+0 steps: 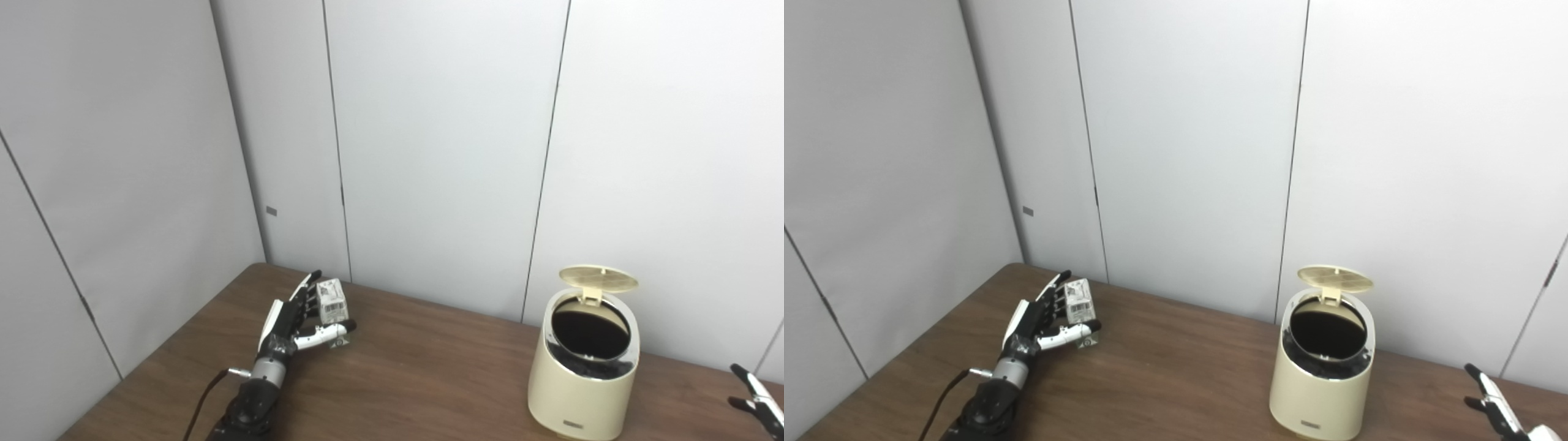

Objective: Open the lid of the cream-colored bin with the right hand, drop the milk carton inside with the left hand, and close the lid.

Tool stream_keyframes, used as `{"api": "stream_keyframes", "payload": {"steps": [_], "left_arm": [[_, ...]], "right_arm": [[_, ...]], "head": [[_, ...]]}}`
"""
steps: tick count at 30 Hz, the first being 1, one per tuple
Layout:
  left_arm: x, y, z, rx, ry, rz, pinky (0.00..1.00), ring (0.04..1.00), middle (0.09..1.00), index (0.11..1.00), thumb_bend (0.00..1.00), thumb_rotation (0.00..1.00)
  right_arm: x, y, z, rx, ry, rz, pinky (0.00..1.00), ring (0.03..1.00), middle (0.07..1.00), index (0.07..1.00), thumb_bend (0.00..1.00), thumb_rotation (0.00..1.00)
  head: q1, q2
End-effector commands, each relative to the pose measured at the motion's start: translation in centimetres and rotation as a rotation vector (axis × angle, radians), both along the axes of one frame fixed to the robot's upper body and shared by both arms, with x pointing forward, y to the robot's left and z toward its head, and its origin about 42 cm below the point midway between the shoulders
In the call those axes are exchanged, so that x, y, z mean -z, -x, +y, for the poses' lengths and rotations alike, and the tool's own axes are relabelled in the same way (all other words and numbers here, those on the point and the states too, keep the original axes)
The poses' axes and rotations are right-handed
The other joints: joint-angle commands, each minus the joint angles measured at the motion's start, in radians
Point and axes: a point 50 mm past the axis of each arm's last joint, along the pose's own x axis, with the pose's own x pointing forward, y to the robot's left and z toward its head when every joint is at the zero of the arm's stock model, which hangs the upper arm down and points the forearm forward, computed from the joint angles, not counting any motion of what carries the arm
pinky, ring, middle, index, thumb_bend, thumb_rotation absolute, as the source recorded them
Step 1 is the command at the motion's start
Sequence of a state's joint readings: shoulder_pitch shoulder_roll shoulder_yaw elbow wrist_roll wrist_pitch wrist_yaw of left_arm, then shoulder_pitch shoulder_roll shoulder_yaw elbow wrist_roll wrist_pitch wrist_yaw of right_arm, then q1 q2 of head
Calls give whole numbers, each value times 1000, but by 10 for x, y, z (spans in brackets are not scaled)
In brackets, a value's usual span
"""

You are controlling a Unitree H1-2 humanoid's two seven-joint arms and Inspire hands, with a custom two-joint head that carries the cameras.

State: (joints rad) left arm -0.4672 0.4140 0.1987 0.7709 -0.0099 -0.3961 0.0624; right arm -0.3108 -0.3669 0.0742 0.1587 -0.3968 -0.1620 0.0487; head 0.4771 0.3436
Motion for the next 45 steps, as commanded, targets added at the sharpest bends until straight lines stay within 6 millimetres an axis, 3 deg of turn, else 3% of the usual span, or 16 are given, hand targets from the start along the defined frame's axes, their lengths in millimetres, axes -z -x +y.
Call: {"api": "stream_keyframes", "payload": {"steps": [1,12,14,21,24,25,26,38,45], "left_arm": [[-28,-15,6,-13,-33,-69,790,836,896,949,887,266],[-11,-16,1,-23,30,-37,811,832,860,907,869,213],[-10,-17,-1,-30,34,-33,767,801,829,885,844,190],[-13,-19,-3,-86,0,-64,491,559,606,684,747,127],[-15,-19,-2,-109,-23,-74,429,510,559,625,704,92],[-15,-19,-2,-118,-30,-84,399,478,501,556,594,37],[-16,-19,-2,-124,-35,-91,388,464,486,529,557,19],[-21,-15,-10,-152,-59,-126,406,465,507,473,515,0],[-43,-15,-36,-84,-66,-203,382,443,492,481,517,0]], "right_arm": [[-24,-3,-6,-14,6,-86,0,877,1000,1000,1000,660],[-22,1,-9,-13,6,-81,0,836,999,1000,1000,665],[-22,1,-10,-13,6,-82,0,848,1000,1000,1000,676],[-22,2,-12,-6,11,-82,0,845,993,1000,1000,728],[-21,2,-12,-8,5,-81,0,832,979,1000,1000,725],[-21,3,-11,-9,6,-79,0,829,979,1000,1000,730],[-21,3,-11,-8,7,-78,0,828,977,1000,1000,733],[-20,5,-12,-11,13,-76,0,840,977,1000,1000,708],[-20,4,-8,6,28,-64,0,861,985,1000,1000,676]], "head": [[-2,2],[-3,11],[-4,12],[2,18],[3,20],[2,21],[1,22],[1,31],[-20,33]]}}
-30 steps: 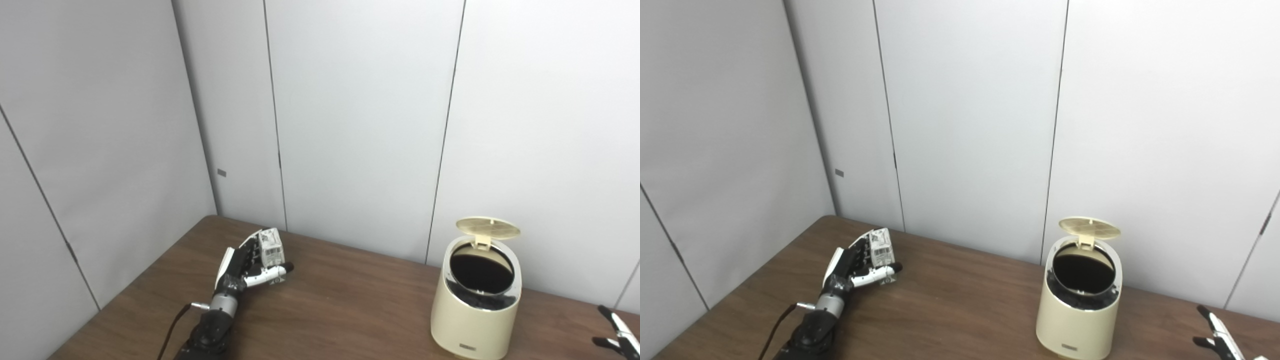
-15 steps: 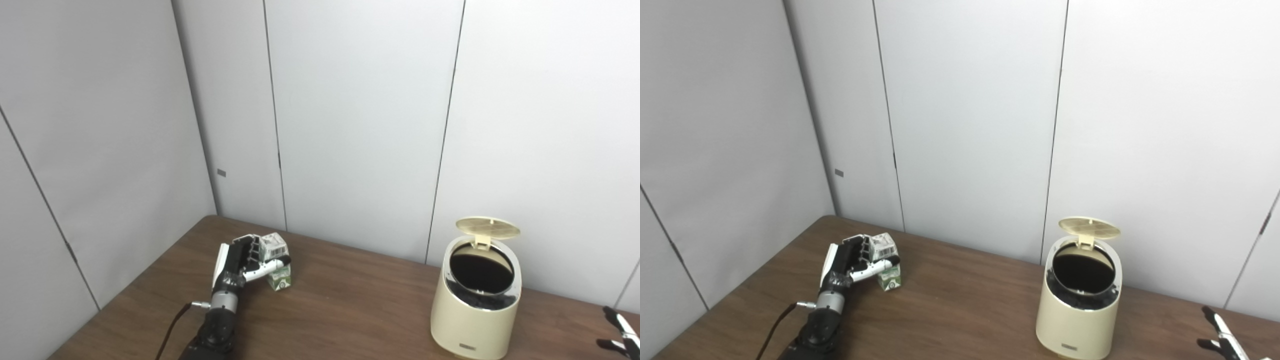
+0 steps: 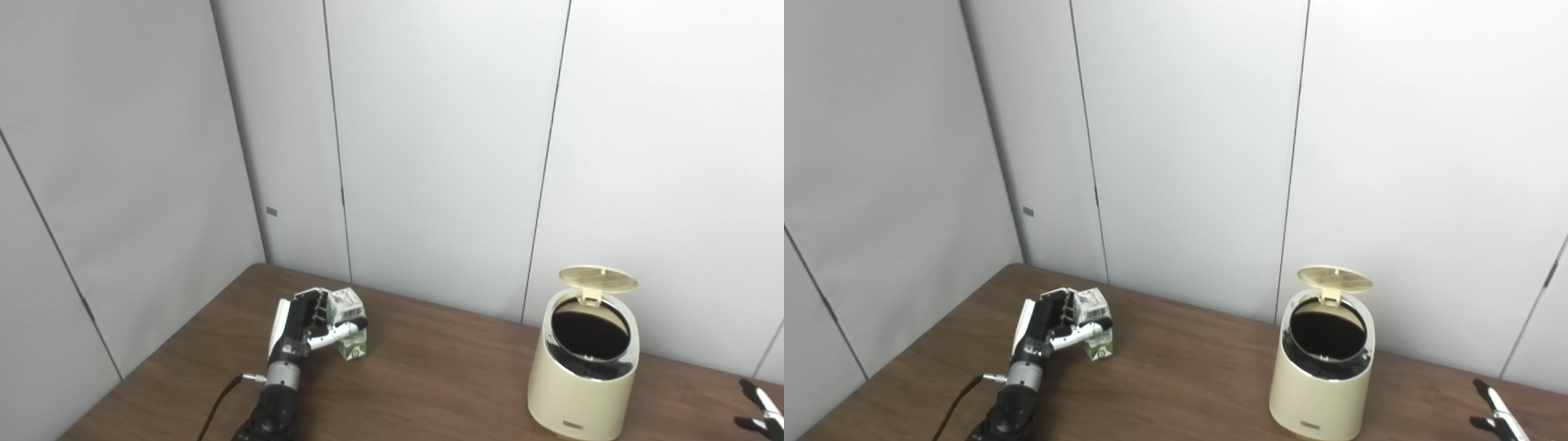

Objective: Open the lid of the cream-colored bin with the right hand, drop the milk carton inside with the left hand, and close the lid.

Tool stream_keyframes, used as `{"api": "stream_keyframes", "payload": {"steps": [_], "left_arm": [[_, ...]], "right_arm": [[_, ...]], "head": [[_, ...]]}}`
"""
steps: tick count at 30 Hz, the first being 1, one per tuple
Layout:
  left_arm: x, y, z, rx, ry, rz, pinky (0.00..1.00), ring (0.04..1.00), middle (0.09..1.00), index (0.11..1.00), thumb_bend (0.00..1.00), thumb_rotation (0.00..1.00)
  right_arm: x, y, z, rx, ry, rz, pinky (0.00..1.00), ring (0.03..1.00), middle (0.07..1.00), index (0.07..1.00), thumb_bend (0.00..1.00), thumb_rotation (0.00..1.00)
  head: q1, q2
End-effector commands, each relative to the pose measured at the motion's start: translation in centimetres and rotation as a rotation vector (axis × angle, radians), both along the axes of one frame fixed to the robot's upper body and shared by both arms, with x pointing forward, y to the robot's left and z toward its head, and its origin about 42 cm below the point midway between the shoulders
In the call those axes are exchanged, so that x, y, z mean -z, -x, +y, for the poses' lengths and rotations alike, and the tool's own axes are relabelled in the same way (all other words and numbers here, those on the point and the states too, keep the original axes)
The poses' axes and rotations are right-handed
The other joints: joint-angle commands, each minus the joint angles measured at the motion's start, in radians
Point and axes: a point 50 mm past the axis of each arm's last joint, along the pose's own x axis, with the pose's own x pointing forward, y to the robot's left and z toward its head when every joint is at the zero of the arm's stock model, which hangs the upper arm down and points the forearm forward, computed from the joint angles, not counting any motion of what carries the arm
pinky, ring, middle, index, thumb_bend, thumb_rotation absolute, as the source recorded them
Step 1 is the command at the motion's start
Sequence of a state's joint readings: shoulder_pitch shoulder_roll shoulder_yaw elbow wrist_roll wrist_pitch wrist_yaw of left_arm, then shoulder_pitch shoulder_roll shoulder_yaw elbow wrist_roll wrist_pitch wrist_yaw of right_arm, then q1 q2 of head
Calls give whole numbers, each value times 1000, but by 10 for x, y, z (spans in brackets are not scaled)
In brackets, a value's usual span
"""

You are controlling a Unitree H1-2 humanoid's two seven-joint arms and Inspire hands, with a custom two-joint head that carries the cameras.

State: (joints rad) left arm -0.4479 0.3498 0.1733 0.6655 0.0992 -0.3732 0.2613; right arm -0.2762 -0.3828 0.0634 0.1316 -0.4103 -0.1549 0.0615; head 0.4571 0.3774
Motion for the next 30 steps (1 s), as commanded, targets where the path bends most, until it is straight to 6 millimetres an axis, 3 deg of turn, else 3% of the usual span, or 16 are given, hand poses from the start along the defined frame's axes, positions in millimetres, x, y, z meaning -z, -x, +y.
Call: {"api": "stream_keyframes", "payload": {"steps": [1,10,19,20,21,23,27,28,30], "left_arm": [[-44,-14,-10,28,-26,-138,385,446,497,478,517,0],[-97,-12,-62,119,-18,-289,365,420,475,490,518,0],[-134,-10,-116,175,11,-372,357,409,471,495,518,0],[-136,-10,-120,175,12,-376,355,408,471,495,518,0],[-139,-11,-129,177,9,-385,354,408,471,495,518,0],[-142,-12,-143,187,5,-404,356,413,472,494,519,0],[-145,-12,-167,252,26,-424,347,405,470,495,518,0],[-145,-12,-170,262,29,-424,346,402,469,495,518,0],[-146,-11,-176,292,32,-430,344,399,468,495,518,0]], "right_arm": [[-24,-7,0,-8,0,-78,0,877,995,1000,990,649],[-23,-9,3,-3,8,-84,0,896,994,1000,946,586],[-28,-9,11,9,2,-80,0,908,985,1000,885,466],[-29,-9,12,7,-5,-79,210,887,973,995,883,439],[-30,-9,13,7,-13,-76,356,873,966,991,881,422],[-33,-8,16,6,-21,-71,518,862,954,984,870,374],[-38,-5,21,-9,-41,-64,648,858,940,975,859,334],[-39,-5,21,-13,-48,-63,689,858,936,972,845,258],[-39,-4,23,-15,-54,-60,714,854,932,968,834,202]], "head": [[0,0],[-42,-1],[-101,3],[-106,3],[-116,4],[-133,6],[-176,11],[-186,11],[-209,13]]}}
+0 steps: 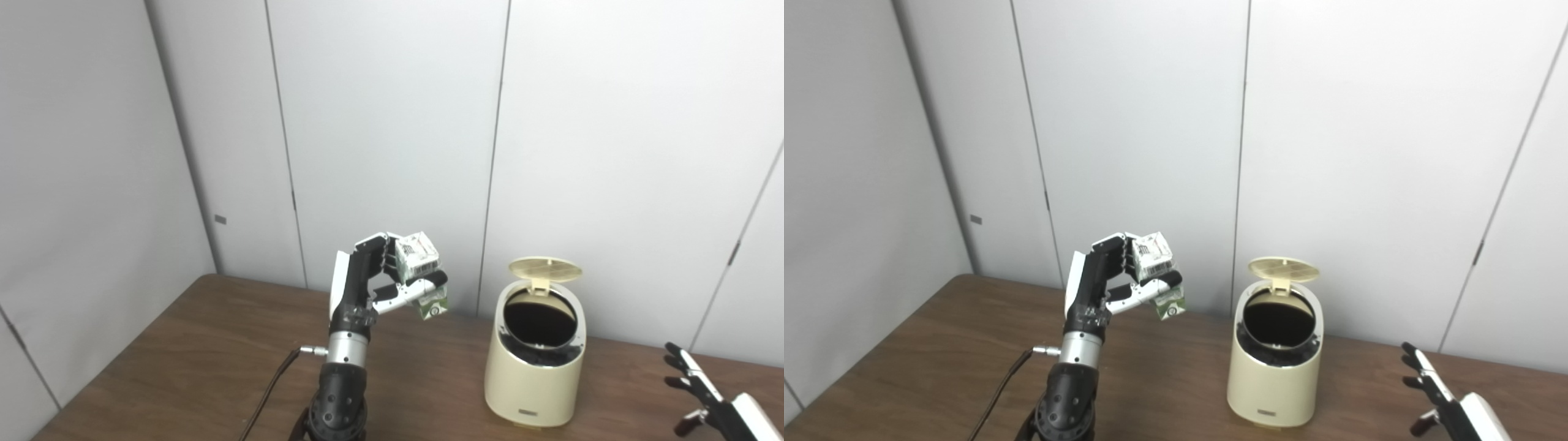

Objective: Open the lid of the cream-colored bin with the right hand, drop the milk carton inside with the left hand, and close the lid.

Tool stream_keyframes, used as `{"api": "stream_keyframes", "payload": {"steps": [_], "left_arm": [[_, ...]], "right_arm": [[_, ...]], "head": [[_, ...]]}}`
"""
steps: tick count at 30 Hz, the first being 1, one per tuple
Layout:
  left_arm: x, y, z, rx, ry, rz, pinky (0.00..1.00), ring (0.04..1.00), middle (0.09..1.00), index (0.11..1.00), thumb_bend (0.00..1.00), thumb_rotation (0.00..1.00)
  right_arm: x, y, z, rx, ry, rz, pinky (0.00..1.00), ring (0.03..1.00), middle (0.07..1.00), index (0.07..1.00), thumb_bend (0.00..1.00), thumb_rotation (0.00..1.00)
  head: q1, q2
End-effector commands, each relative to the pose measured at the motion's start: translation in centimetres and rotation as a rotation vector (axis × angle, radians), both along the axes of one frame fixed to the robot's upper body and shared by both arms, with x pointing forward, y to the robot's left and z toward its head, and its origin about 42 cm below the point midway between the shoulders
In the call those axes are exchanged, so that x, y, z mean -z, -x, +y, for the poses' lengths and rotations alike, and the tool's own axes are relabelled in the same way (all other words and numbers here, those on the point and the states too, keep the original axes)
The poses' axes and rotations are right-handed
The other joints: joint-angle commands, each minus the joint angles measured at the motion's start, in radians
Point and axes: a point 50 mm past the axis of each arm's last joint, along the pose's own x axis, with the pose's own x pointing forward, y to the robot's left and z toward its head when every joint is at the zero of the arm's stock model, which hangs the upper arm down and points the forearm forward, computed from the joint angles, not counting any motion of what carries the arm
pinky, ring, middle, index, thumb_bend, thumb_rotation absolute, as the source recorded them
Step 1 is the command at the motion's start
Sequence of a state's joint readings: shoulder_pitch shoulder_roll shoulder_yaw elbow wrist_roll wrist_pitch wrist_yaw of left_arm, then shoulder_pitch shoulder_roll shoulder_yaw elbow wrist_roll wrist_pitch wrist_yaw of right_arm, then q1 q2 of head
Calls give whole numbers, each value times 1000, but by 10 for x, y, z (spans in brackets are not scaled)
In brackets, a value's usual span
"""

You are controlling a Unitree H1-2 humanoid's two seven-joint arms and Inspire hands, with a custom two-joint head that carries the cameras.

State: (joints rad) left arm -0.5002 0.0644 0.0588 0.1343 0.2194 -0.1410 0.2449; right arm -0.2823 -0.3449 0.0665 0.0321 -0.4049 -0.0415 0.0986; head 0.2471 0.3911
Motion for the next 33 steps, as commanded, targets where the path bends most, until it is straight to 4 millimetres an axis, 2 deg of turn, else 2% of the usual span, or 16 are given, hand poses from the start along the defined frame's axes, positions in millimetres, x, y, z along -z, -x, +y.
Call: {"api": "stream_keyframes", "payload": {"steps": [1,7,12,23,27,33], "left_arm": [[-38,-2,-8,43,-10,-148,344,397,468,495,518,0],[-43,-1,-24,70,-25,-167,331,387,465,497,518,0],[-46,-2,-34,99,-16,-183,320,379,459,501,518,0],[-45,-9,-63,184,4,-213,332,389,464,499,518,0],[-44,-12,-70,202,10,-218,343,397,464,498,518,0],[-43,-16,-81,213,-2,-228,351,407,466,498,519,0]], "right_arm": [[-22,-4,3,-14,-19,-69,731,854,931,967,827,175],[-18,-6,8,-4,-24,-71,734,846,917,951,844,143],[-15,-9,13,-12,-10,-91,691,832,916,950,858,219],[-16,-4,18,-6,-5,-105,692,822,910,946,859,237],[-15,-3,18,-7,-3,-108,705,834,913,948,850,215],[-15,-2,19,-4,8,-105,701,831,908,949,849,252]], "head": [[-6,0],[-74,6],[-124,14],[-157,24],[-167,27],[-178,29]]}}
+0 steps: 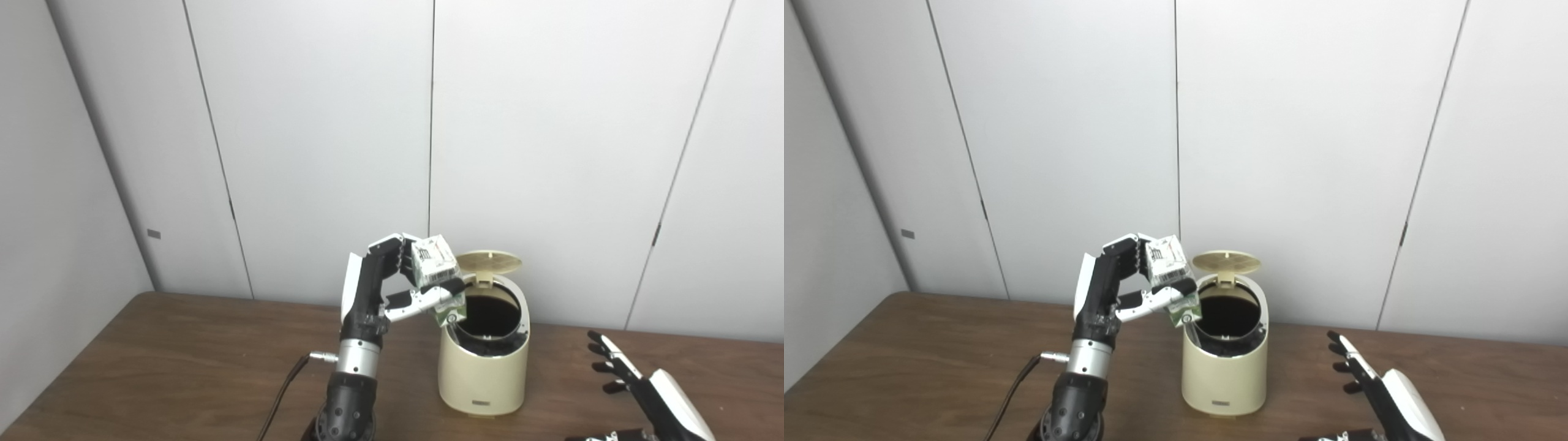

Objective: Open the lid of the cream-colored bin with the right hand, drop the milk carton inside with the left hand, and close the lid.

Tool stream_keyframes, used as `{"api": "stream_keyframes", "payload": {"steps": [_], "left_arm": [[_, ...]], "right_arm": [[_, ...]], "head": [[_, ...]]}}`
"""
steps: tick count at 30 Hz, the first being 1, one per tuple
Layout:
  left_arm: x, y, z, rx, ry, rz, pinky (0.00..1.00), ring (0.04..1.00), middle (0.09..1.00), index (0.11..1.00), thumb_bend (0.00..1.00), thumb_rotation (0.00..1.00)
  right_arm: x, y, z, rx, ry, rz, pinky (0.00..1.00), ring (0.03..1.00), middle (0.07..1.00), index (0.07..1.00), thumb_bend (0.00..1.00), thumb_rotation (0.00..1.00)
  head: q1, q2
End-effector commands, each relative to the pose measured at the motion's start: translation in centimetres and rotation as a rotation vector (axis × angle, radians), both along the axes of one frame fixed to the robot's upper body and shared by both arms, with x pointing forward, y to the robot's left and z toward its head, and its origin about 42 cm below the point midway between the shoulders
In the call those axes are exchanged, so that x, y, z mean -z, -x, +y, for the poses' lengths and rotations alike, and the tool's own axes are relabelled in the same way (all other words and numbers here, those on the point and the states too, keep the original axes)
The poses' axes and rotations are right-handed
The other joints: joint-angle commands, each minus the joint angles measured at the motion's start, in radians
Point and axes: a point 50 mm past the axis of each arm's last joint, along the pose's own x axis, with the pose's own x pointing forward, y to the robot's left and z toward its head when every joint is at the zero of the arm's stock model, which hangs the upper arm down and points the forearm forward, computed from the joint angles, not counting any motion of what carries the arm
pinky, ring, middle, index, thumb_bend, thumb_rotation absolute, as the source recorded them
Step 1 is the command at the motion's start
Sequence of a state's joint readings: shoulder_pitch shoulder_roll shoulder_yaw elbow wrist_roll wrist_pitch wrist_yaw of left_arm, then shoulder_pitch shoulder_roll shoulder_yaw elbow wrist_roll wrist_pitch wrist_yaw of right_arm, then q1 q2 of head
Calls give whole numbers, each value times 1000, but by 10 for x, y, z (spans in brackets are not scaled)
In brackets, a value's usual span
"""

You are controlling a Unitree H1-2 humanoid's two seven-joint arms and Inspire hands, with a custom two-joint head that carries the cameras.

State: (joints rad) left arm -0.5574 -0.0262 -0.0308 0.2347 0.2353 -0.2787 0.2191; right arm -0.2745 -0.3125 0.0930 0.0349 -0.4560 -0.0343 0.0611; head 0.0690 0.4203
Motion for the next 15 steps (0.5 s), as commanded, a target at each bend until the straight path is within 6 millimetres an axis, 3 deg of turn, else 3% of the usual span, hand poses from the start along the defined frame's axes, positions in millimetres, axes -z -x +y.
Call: {"api": "stream_keyframes", "payload": {"steps": [1,15], "left_arm": [[-41,-7,-15,32,9,-154,353,408,465,498,519,0],[-28,-25,-33,99,-33,-156,344,399,456,509,518,0]], "right_arm": [[-23,-4,4,-17,-7,-96,704,831,907,949,850,257],[-22,-2,3,-21,-17,-90,724,840,914,955,850,279]], "head": [[-3,0],[-19,10]]}}
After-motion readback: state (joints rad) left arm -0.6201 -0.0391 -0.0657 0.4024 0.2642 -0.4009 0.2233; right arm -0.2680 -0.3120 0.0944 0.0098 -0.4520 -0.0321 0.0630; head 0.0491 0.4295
